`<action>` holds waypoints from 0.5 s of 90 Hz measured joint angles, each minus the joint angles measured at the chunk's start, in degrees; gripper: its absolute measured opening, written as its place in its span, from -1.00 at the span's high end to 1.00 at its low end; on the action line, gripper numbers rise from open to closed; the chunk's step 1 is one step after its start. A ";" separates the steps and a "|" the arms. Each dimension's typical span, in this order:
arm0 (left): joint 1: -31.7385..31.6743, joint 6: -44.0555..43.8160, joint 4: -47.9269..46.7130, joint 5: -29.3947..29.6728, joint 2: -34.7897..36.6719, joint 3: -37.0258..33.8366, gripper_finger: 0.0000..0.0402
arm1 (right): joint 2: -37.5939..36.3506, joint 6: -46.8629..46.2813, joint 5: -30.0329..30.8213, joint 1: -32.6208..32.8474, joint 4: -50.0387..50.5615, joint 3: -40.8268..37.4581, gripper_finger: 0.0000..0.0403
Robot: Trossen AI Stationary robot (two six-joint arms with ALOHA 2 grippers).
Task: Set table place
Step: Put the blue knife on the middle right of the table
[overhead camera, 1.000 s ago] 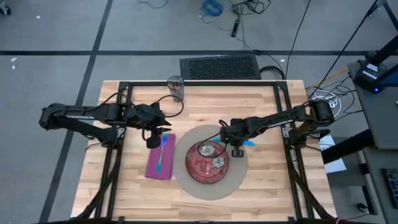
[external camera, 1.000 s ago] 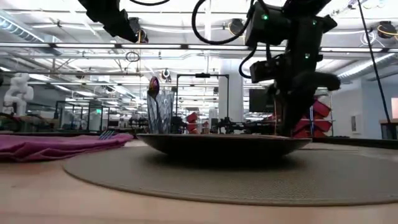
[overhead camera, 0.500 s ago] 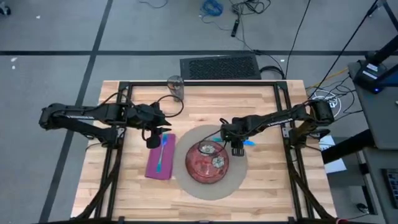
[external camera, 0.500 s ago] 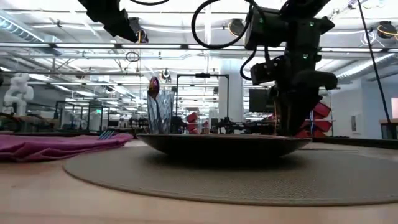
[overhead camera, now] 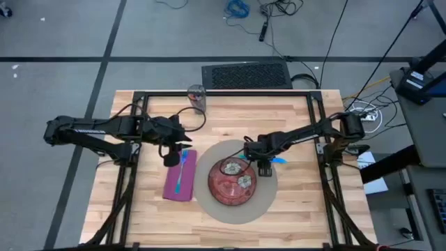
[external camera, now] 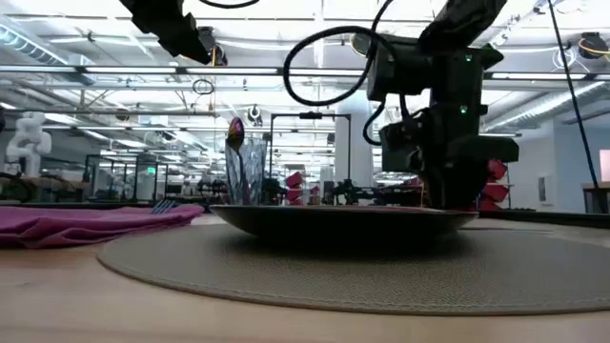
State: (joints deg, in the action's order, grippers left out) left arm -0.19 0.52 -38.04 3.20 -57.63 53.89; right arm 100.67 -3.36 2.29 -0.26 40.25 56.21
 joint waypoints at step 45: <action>1.86 -0.18 0.08 0.04 0.00 0.00 0.60 | 0.98 0.21 0.73 -0.36 -1.81 -0.17 0.93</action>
State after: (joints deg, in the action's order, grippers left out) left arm 1.67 0.34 -37.95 3.25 -57.63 53.89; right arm 101.65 -3.16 3.03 -0.62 38.44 56.03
